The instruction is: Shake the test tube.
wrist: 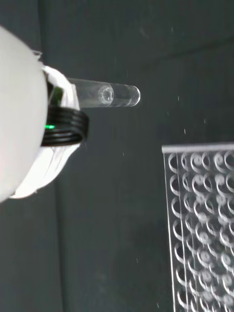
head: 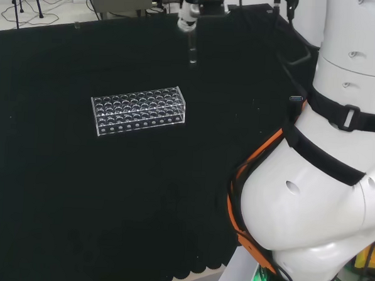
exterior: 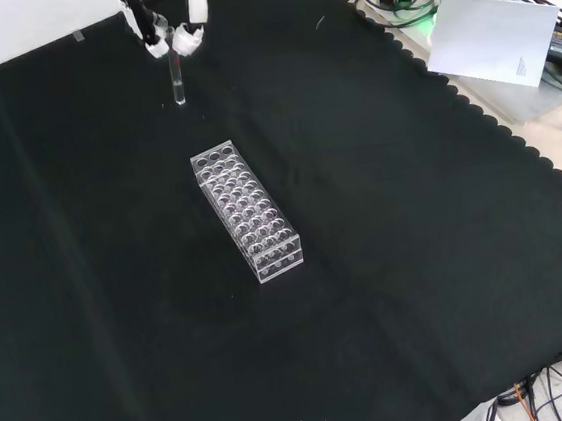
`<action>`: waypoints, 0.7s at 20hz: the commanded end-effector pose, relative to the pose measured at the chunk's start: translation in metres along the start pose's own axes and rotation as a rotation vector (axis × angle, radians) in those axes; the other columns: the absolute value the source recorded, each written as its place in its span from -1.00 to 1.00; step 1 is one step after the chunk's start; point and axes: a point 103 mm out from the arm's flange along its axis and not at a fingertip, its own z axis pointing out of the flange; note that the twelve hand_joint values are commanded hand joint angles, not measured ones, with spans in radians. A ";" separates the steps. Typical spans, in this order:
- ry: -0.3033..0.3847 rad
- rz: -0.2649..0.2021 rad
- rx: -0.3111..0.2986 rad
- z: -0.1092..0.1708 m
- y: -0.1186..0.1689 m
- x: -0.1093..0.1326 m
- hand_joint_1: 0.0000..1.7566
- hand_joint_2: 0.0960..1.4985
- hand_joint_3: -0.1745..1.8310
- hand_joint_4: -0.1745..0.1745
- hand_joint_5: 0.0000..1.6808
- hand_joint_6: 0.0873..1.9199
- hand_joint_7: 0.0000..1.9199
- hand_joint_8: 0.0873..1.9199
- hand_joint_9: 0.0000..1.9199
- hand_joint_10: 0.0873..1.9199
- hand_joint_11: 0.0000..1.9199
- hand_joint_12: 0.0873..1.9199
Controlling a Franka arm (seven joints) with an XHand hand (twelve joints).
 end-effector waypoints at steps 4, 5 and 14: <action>0.011 -0.008 0.002 0.001 -0.002 0.003 0.65 -0.41 0.01 -1.00 0.66 -0.93 0.53 -0.60 0.40 -0.06 0.23 -0.03; 0.016 -0.019 0.005 0.003 -0.002 0.008 0.65 -0.41 0.01 -1.00 0.66 -0.93 0.53 -0.60 0.40 -0.06 0.23 -0.03; 0.046 -0.136 0.020 0.009 -0.003 0.057 0.65 -0.41 0.01 -1.00 0.67 -0.94 0.53 -0.60 0.40 -0.06 0.23 -0.03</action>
